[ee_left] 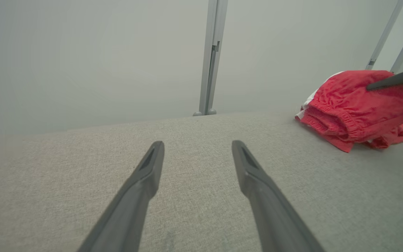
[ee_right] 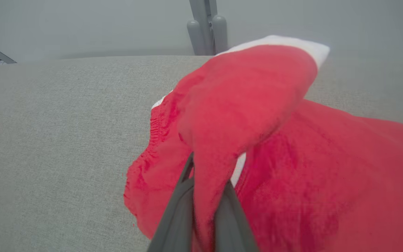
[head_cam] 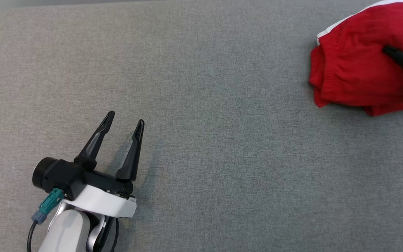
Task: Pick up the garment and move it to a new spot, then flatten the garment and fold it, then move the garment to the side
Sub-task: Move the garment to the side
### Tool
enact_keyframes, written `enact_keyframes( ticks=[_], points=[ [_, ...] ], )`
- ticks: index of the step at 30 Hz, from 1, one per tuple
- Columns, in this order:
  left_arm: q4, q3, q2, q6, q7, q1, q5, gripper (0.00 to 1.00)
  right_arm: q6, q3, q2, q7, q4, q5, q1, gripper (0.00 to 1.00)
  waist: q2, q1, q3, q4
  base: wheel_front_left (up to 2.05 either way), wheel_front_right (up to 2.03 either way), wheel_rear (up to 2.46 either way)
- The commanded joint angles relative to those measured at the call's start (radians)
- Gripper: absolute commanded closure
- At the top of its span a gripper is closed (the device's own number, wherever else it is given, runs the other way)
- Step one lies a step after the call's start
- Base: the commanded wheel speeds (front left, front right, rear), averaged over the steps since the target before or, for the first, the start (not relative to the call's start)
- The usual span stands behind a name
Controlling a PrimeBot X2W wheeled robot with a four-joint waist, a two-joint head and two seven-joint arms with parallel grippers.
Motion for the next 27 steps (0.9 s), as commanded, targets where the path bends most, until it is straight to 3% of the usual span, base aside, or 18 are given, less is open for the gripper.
enact_keyframes(
  ticks=[1,10,18,19,21,27],
  points=[
    [-0.003,0.002,0.003,-0.002,-0.001,-0.017,0.008,0.0,0.001,0.003,-0.017,-0.005,-0.001,0.007,-0.012,1.0,0.0,0.0,0.021,-0.008,0.0,0.0,0.0],
    [0.001,-0.002,0.001,-0.002,-0.001,-0.046,0.014,0.0,0.0,0.054,-0.111,-0.046,0.031,0.002,-0.058,1.0,0.0,0.0,0.06,-0.021,0.0,0.0,0.0],
    [0.01,-0.011,-0.001,-0.002,-0.001,-0.059,0.011,0.0,0.0,0.11,-0.131,-0.105,0.143,-0.082,-0.088,1.0,0.0,0.0,0.07,-0.015,0.0,0.0,0.0],
    [0.012,-0.011,-0.001,-0.002,-0.001,-0.06,0.01,0.0,0.0,0.116,-0.128,-0.117,0.164,-0.097,-0.091,0.63,0.0,0.0,0.071,-0.013,0.0,0.0,0.0],
    [0.014,-0.012,-0.001,-0.002,-0.001,-0.063,0.008,0.0,0.0,0.132,-0.117,-0.137,0.208,-0.126,-0.101,0.02,0.0,0.0,0.071,-0.009,0.0,0.0,0.0],
    [0.023,-0.013,-0.004,-0.002,-0.001,-0.056,0.002,0.0,0.0,0.169,-0.087,-0.197,0.354,-0.225,-0.131,0.0,0.0,0.0,0.056,0.003,0.0,0.0,0.0]
  ],
)
